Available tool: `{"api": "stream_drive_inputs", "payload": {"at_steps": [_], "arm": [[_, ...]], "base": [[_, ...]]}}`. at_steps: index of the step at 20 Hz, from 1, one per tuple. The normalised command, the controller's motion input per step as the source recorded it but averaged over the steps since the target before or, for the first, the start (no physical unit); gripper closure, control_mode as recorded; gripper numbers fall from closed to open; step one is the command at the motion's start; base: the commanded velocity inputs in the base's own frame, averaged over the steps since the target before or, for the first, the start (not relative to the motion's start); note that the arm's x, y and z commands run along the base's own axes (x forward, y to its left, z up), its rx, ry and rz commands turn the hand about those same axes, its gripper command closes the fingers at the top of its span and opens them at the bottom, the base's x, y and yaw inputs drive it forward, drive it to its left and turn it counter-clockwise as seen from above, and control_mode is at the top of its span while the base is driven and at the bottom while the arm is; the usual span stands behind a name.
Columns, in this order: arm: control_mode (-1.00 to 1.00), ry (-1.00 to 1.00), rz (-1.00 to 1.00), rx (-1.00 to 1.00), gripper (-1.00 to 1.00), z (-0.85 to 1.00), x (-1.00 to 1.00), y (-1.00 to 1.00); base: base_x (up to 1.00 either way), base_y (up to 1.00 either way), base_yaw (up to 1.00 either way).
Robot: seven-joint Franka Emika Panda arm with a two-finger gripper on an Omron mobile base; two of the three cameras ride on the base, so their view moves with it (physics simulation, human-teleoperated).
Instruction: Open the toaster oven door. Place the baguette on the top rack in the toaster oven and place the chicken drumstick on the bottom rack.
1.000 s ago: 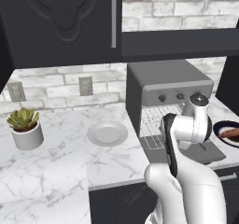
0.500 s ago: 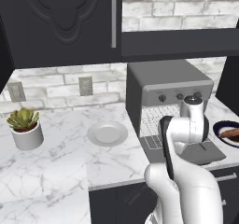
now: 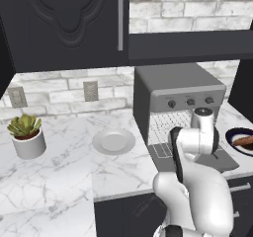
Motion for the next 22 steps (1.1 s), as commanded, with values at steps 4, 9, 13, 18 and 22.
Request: {"api": "stream_drive_inputs", "payload": {"at_steps": [4, 9, 13, 18, 22], "arm": [[-1.00, 0.02, -0.18, 0.01, -1.00, -0.44, 0.22, -0.13], [-1.00, 0.00, -0.19, 0.00, -1.00, -0.34, 0.39, 0.00], [-1.00, 0.00, -0.17, 0.00, -1.00, -0.32, 0.50, 0.00], [-1.00, -0.03, -0.16, 0.00, -1.00, -0.29, 0.44, 0.00], [-1.00, -0.11, -0.13, 0.01, -1.00, -0.36, 0.06, 0.00]], "base": [[0.00, 0.00, 0.00], [0.00, 0.00, 0.00], [0.00, 0.00, 0.00], [0.00, 0.00, 0.00], [0.00, 0.00, 0.00]]}}
